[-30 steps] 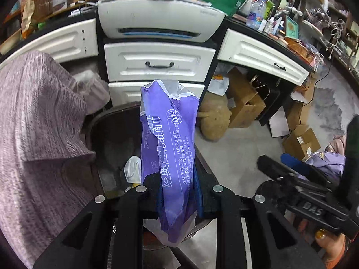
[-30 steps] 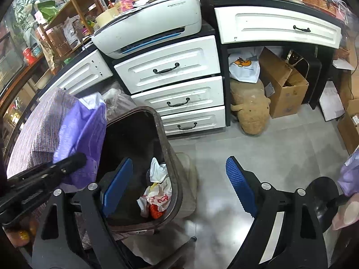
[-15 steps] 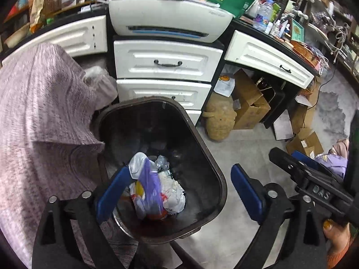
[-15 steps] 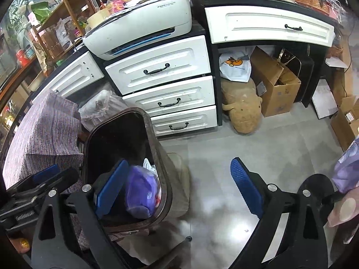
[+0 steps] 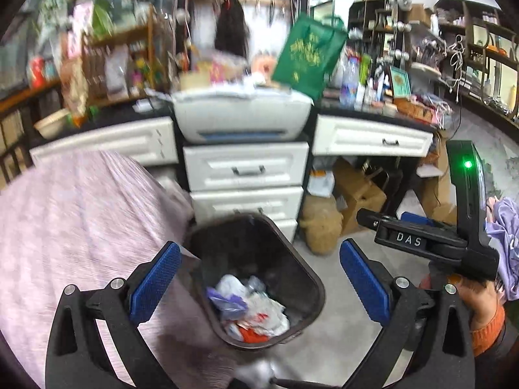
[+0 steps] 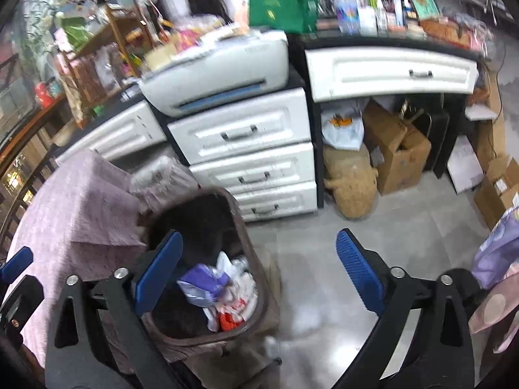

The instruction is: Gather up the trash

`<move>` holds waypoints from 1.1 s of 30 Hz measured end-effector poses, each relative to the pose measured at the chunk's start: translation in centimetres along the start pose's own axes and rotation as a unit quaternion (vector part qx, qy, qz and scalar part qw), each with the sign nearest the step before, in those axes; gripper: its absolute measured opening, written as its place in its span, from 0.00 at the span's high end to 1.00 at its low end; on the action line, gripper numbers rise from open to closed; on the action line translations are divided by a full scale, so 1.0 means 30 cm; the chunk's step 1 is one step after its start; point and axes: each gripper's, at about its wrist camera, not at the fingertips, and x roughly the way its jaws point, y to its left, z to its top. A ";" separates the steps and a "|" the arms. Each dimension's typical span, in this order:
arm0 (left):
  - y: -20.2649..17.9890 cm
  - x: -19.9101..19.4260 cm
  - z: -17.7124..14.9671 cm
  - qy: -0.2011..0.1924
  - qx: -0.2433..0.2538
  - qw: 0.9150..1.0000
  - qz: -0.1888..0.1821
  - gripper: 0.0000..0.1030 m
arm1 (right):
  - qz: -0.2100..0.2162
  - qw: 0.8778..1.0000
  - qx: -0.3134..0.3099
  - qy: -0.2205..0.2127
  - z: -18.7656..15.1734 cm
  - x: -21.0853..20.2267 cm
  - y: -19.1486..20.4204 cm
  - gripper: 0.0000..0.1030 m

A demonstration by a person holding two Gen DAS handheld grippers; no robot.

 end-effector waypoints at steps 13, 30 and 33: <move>0.174 -0.359 -0.052 -0.067 -0.025 0.992 0.106 0.05 | 0.089 0.988 -0.097 -0.079 -0.046 -0.325 0.364 0.06; 0.309 -0.679 -0.220 -0.129 -0.127 0.965 0.188 0.05 | 0.099 0.966 -0.130 -0.202 -0.310 -0.627 0.553 0.06; 0.310 -0.687 -0.245 -0.137 -0.136 0.960 0.200 0.05 | 0.117 0.962 -0.134 -0.209 -0.345 -0.651 0.547 0.06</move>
